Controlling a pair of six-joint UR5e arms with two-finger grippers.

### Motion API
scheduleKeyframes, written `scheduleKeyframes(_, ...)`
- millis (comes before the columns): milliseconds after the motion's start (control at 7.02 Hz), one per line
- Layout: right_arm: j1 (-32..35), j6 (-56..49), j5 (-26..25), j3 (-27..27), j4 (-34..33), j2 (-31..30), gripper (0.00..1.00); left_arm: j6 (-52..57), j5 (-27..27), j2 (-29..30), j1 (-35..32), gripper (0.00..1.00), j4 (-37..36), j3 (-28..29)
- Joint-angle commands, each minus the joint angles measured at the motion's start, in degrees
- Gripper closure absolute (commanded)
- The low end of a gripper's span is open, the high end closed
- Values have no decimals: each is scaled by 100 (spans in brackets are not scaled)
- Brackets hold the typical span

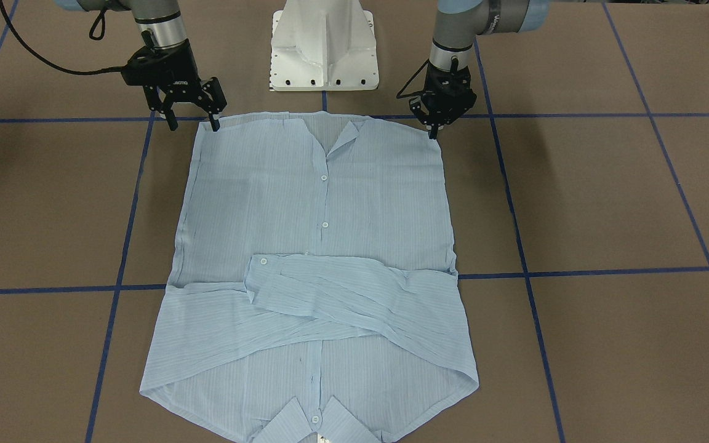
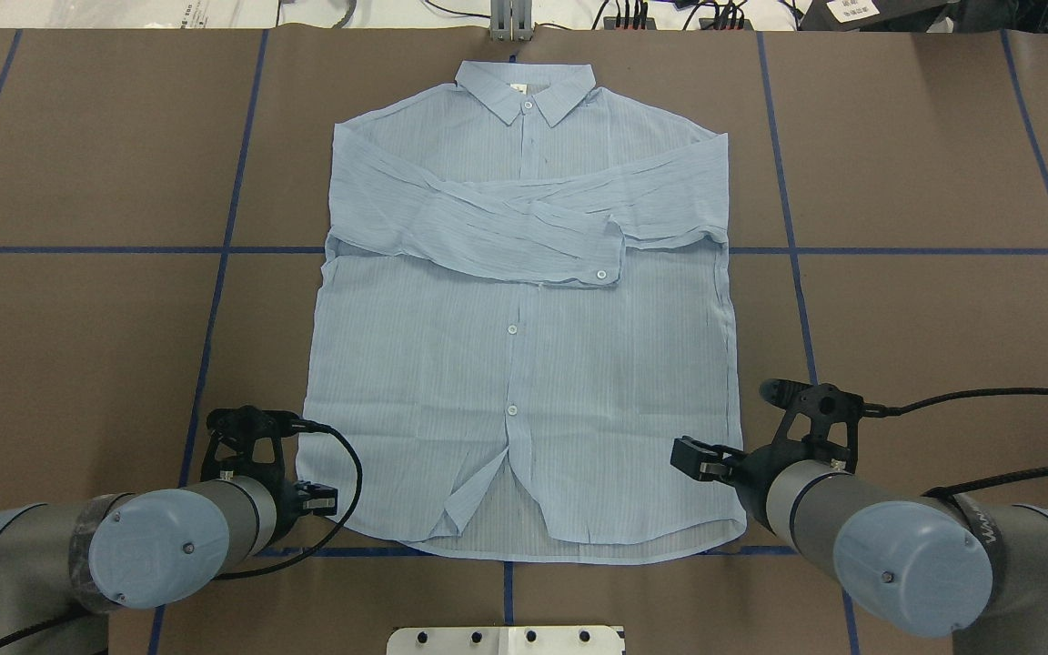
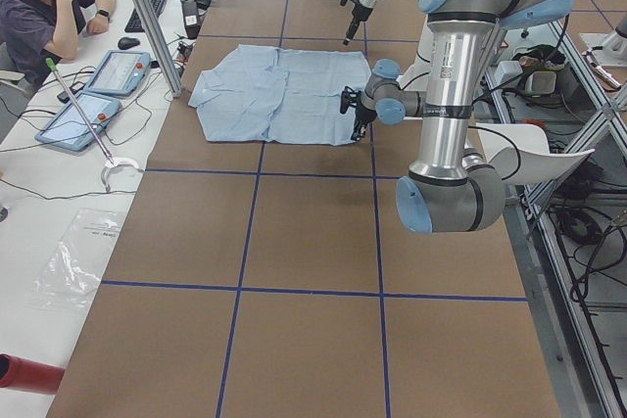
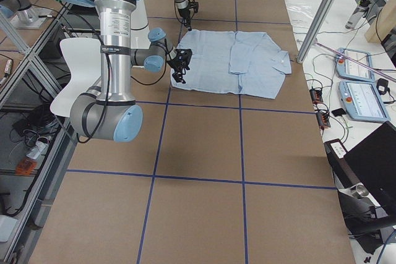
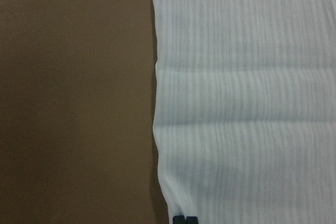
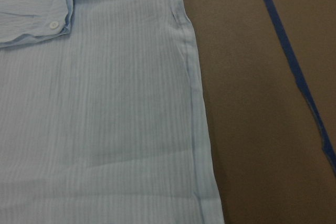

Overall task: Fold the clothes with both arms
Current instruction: 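Lower both grippers and grasp the two hem corners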

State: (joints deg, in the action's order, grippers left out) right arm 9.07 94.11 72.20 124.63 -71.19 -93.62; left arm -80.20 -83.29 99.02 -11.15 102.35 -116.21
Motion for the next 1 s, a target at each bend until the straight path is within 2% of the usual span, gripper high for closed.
scheduleKeyframes(0,-352,72,-319,-44,105,-367,17,5,5,3,16,100,13,2)
scheduleKeyframes(143,-571,325,-355,-53,105,-368,27,5,14,12,33,100,13,-7)
scheduleKeyframes(285,-791,466,-590,-79,105,-307,29,5,23,12,34,100,13,-33)
scheduleKeyframes(713,-986,468,-733,-158,105,-245,29,5,32,12,16,100,4,-121)
scheduleKeyframes(855,-995,468,-777,-393,105,-27,29,5,40,12,7,100,-5,-165)
